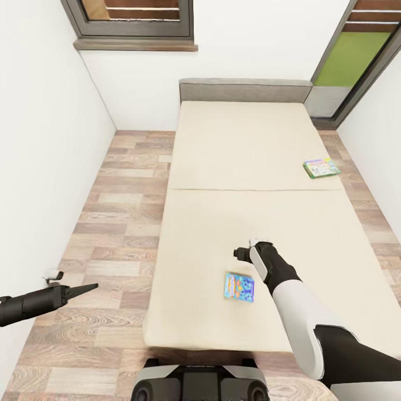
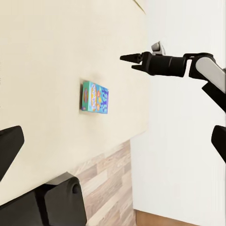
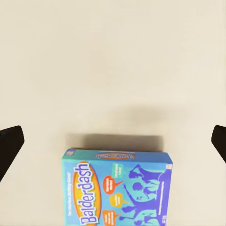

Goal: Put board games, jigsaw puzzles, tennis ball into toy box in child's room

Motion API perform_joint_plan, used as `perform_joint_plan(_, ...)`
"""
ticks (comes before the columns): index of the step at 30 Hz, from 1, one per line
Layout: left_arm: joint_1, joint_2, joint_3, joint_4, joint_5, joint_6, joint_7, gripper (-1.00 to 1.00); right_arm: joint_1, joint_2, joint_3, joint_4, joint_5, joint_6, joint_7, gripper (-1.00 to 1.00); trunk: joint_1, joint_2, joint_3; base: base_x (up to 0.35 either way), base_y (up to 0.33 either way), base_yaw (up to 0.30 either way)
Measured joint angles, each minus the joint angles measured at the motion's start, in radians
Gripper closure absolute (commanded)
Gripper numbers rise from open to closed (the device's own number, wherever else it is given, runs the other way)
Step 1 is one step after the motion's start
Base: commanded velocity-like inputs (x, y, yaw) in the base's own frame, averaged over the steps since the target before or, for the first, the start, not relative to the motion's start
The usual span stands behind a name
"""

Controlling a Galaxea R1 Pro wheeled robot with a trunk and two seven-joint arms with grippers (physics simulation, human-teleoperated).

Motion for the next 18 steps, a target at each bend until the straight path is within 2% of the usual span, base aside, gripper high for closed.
perform_joint_plan(18,0.0,0.001,0.003,0.0,-0.002,-0.001,0.0,-1.0,0.0,-0.001,0.001,0.0,0.0,0.002,-0.001,-1.0,0.0,0.0,-0.03,0.0,0.0,0.0)
